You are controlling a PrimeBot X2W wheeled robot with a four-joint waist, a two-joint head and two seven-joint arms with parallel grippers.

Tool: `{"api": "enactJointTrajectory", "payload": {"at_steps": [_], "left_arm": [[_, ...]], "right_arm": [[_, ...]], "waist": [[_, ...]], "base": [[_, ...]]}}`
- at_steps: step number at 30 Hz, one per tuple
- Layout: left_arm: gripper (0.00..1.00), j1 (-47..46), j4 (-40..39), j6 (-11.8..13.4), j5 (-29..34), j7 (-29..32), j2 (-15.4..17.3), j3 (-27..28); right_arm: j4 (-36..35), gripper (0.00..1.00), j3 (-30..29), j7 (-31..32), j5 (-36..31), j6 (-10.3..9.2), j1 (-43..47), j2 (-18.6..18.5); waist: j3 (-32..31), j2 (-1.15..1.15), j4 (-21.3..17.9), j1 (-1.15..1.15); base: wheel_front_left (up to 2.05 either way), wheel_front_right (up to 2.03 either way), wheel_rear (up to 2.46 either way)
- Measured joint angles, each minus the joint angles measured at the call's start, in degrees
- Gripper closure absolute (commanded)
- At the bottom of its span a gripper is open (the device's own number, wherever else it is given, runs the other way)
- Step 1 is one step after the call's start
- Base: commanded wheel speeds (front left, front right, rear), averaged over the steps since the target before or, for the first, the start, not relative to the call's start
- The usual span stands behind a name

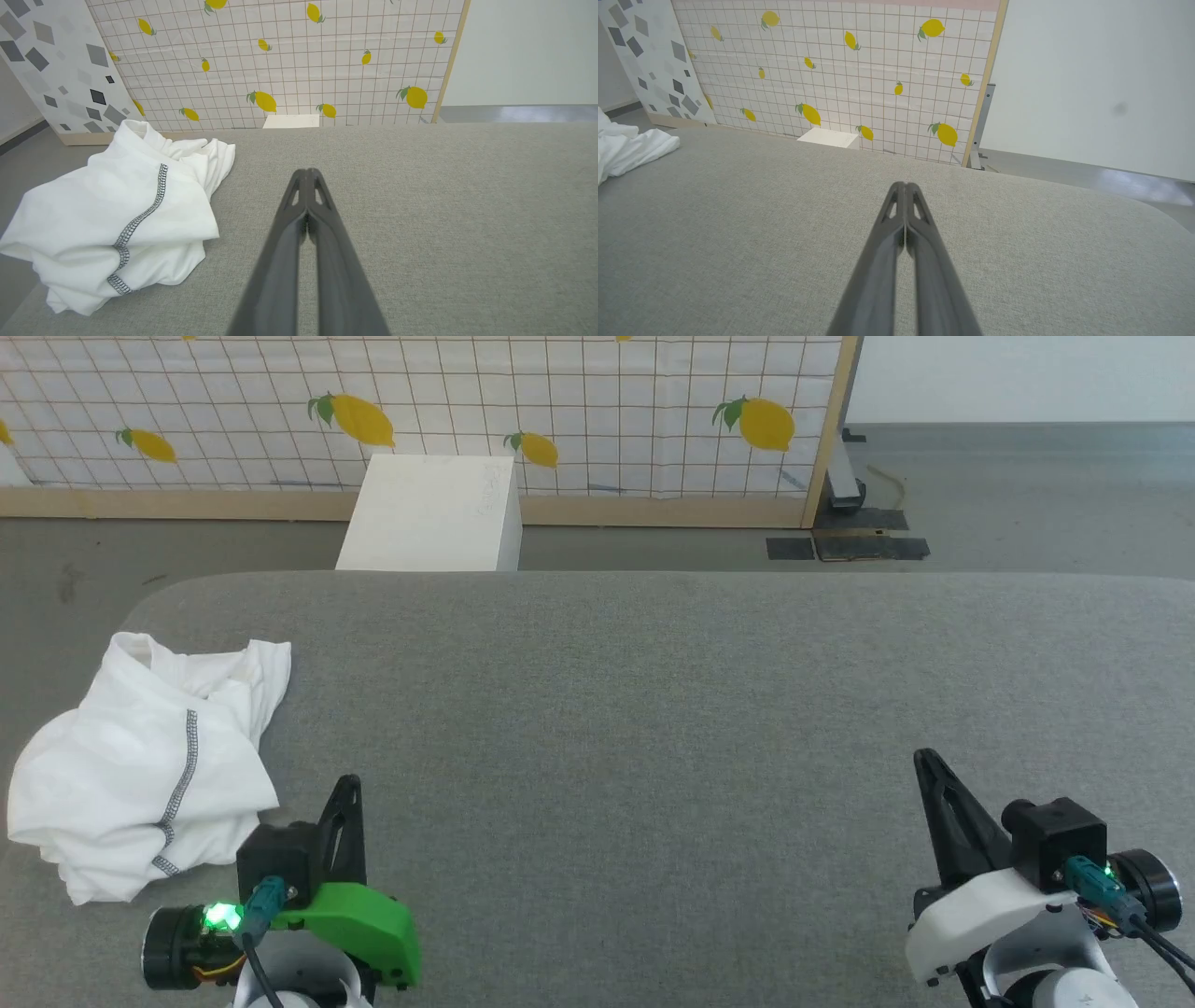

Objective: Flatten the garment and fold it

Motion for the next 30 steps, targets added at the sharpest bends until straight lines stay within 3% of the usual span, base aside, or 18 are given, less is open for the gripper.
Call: {"api": "enactJointTrajectory", "payload": {"at_steps": [2, 3, 18, 30], "left_arm": [[1.00, 0.0, 0.0, 0.0, 0.1, 0.0, 0.0, 0.0], [0.00, 0.0, 0.0, 0.0, 0.0, 0.0, 0.0, 0.0], [0.00, 0.0, 1.2, 0.5, -0.6, -0.9, 0.0, -1.3], [0.00, -0.6, 2.7, 1.5, -1.2, -2.2, 0.1, -2.4]], "right_arm": [[0.0, 1.00, 0.0, 0.0, 0.0, 0.00, 0.0, 0.0], [0.0, 0.00, 0.0, 0.0, 0.0, 0.00, 0.0, 0.0], [0.2, 0.00, -0.4, -0.6, 0.0, 0.00, 0.0, 0.0], [0.7, 0.00, -0.5, -1.5, 0.2, 0.00, 0.0, 0.0]], "waist": [[0.0, 0.00, 0.0, 0.00], [0.0, 0.00, 0.0, 0.00], [0.0, 0.00, 0.5, 0.00], [0.0, 0.00, 3.5, 0.00]], "base": [[0.00, 0.00, 0.00], [0.00, 0.00, 0.00], [0.00, 0.00, 0.00], [0.00, 0.00, 0.00]]}}
